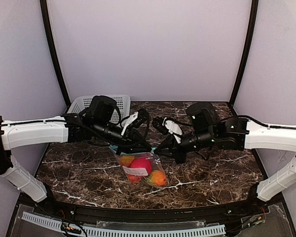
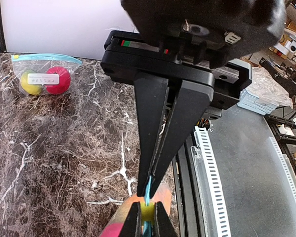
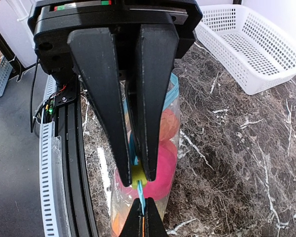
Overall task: Place the food in the zip-top bag and seal the zipper
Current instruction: Pass from the left arm to the right
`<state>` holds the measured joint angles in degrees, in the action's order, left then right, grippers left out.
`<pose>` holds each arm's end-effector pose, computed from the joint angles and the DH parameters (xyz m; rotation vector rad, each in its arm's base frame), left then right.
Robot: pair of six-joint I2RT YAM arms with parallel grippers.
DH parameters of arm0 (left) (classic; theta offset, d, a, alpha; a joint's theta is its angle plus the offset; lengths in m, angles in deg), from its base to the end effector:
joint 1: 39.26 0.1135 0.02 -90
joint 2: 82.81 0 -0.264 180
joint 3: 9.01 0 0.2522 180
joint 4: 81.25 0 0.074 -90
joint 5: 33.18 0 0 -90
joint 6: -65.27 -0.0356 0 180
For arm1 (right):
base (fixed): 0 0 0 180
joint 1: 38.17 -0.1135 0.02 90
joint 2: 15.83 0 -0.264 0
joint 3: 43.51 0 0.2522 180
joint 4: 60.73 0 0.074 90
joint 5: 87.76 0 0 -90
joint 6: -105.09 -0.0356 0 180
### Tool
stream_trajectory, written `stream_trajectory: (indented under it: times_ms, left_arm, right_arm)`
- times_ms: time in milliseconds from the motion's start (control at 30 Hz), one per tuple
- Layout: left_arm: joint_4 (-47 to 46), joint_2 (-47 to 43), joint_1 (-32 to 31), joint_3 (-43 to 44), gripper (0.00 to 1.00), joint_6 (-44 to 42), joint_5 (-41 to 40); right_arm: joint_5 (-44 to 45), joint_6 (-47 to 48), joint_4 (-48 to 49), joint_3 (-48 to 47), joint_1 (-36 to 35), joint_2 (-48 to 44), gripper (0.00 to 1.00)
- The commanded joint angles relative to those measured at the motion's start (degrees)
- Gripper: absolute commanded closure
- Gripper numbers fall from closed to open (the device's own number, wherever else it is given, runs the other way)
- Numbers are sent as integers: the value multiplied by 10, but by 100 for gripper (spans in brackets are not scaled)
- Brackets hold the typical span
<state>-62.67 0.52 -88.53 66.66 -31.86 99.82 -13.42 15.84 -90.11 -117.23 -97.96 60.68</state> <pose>0.1963 -0.2652 0.2979 1.4112 1.5692 -1.2118 0.1436 0.2658 0.3003 -1.2747 1.8468 0.8768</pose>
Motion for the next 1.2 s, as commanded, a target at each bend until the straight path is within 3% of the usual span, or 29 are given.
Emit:
stream_trajectory:
  times_ms: [0,600,800,833,900,1033,1167]
  left_arm:
    - [82,-31,21,2,99,-10,-4]
    - [82,-36,30,-7,99,-5,-15]
    - [-26,-36,30,-38,99,75,35]
    - [-43,-37,30,-48,99,88,42]
    - [-85,-41,29,-62,99,116,47]
    - [-133,-58,29,-85,99,144,47]
    - [-149,-65,29,-97,99,157,50]
  right_arm:
    - [46,-7,-44,13,12,-32,100]
    - [38,-8,-63,15,12,-52,100]
    - [-52,-58,-1,26,12,-54,100]
    - [-71,-70,18,32,12,-55,97]
    - [-89,-101,57,46,12,-59,81]
    - [-57,-142,108,75,12,-72,56]
    - [-32,-167,149,94,12,-72,50]
